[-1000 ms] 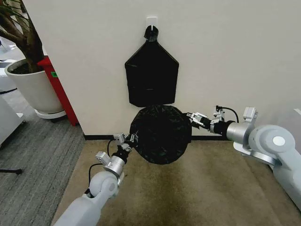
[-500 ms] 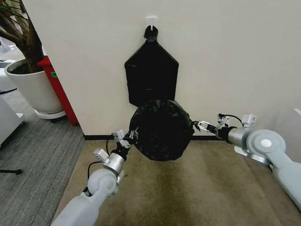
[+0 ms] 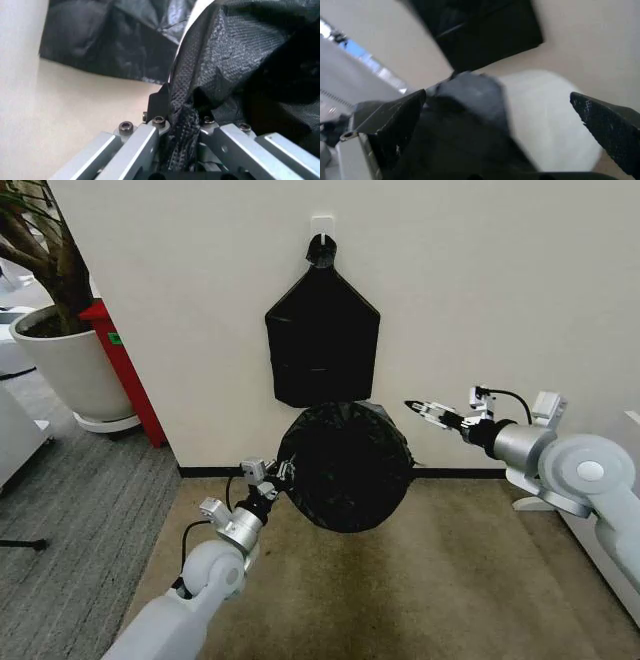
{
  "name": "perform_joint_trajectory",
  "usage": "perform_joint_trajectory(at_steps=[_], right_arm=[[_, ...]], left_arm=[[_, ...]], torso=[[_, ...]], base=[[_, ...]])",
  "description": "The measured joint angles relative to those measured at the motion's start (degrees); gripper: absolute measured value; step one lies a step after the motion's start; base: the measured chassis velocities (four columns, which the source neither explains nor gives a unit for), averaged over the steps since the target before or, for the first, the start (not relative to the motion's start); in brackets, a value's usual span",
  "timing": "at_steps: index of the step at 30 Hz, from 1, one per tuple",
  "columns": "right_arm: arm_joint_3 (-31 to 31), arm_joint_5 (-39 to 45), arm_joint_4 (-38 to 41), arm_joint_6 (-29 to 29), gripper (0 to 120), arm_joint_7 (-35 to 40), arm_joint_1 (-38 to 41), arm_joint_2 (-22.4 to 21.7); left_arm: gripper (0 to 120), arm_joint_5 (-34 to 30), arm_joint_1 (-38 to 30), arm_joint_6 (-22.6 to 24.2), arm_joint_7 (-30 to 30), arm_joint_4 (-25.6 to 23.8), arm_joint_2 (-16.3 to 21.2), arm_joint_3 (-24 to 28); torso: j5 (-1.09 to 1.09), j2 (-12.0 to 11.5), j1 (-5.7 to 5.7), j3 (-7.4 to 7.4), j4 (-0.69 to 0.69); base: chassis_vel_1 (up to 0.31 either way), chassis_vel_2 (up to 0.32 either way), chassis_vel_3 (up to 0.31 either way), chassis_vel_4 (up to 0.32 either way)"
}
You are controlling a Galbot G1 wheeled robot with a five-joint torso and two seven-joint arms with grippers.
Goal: Place the garbage bag over the trash bin.
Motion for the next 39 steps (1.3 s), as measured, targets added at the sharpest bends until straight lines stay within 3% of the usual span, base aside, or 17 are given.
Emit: perform_joint_trajectory(at_steps=[14, 28, 39], right_arm=[[-2.94, -0.11, -4.12, -2.4, 100, -2.66, 1.58, -0.9], [-8.39, -8.11, -17.02, -1.63, 100, -4.83, 9.24, 3.35], [-4.42, -5.6, -12.15, 0.47, 100, -2.84, 4.79, 0.69]], left_arm=[[3, 4.62, -0.03, -3.1, 3.19, -1.72, 1.33, -0.3], [3, 4.67, 1.17, -2.75, 3.98, -5.25, 1.88, 0.47], [3, 0.98, 1.16, -1.18, 1.42, -3.43, 0.34, -0.06]], torso=[[0.01, 0.0, 0.0, 0.0, -0.01], [0.0, 0.0, 0.0, 0.0, 0.01], [0.0, 0.0, 0.0, 0.0, -0.01]], base=[[0.0, 0.0, 0.0, 0.0], [0.0, 0.0, 0.0, 0.0], [0.0, 0.0, 0.0, 0.0]])
